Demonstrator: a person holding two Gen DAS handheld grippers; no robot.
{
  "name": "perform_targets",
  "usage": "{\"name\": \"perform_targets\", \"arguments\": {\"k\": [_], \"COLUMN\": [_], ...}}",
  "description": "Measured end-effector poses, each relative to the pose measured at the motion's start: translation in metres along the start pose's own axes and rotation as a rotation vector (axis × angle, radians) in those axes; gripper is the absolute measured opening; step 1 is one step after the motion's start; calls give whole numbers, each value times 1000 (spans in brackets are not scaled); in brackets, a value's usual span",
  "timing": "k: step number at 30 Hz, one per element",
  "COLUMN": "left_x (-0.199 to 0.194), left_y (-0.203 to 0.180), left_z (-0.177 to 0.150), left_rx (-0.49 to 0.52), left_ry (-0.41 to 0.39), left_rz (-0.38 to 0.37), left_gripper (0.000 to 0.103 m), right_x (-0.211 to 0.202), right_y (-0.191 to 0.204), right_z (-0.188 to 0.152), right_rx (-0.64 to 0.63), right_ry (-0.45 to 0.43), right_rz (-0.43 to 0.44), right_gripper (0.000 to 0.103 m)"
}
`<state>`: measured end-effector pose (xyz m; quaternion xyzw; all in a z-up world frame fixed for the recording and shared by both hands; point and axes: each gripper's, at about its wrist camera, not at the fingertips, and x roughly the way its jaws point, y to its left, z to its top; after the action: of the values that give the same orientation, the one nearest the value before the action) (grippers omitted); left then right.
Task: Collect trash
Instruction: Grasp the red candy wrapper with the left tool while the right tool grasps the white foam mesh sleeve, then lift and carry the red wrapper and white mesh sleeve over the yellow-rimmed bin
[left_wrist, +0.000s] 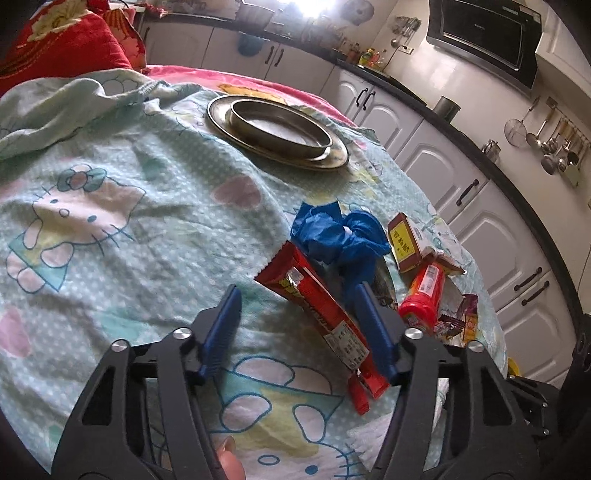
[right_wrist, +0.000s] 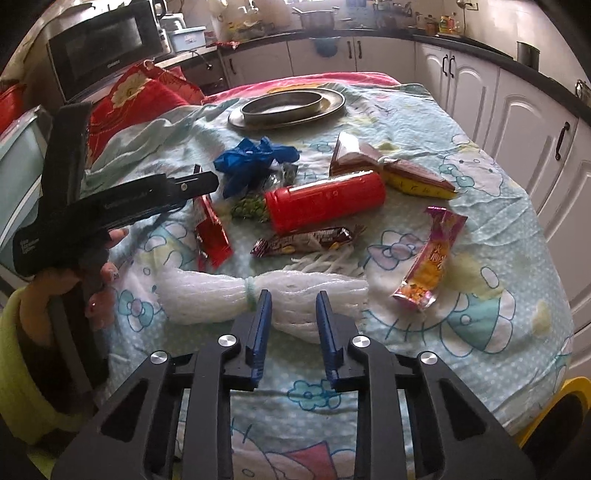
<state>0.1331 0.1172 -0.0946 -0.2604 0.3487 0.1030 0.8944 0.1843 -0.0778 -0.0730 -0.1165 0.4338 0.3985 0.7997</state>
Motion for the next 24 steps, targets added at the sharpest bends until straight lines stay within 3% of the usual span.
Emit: {"name": "perform_targets", "arguments": {"k": [1,3,7,24], "left_x": [1,2,2,-29], "left_y": [-1,-1,-3,-12], "left_z": [-1,-2,-3,4], "left_rx": [1,1,3,40], "left_ry": [6,17,30,2], "left_rz": [-2,-7,-31,-83], "left_gripper": [47,33,20,9], "right_x": [0,1,-1,-46], "right_y": [0,-1,2,12], "right_z": [-1,-3,-7,-9], "right_rx": [1,6,8,-17], "right_ry": [4,13,19,-80], "right_rz": [0,5,19,18], "right_gripper": [21,17,10,8]}}
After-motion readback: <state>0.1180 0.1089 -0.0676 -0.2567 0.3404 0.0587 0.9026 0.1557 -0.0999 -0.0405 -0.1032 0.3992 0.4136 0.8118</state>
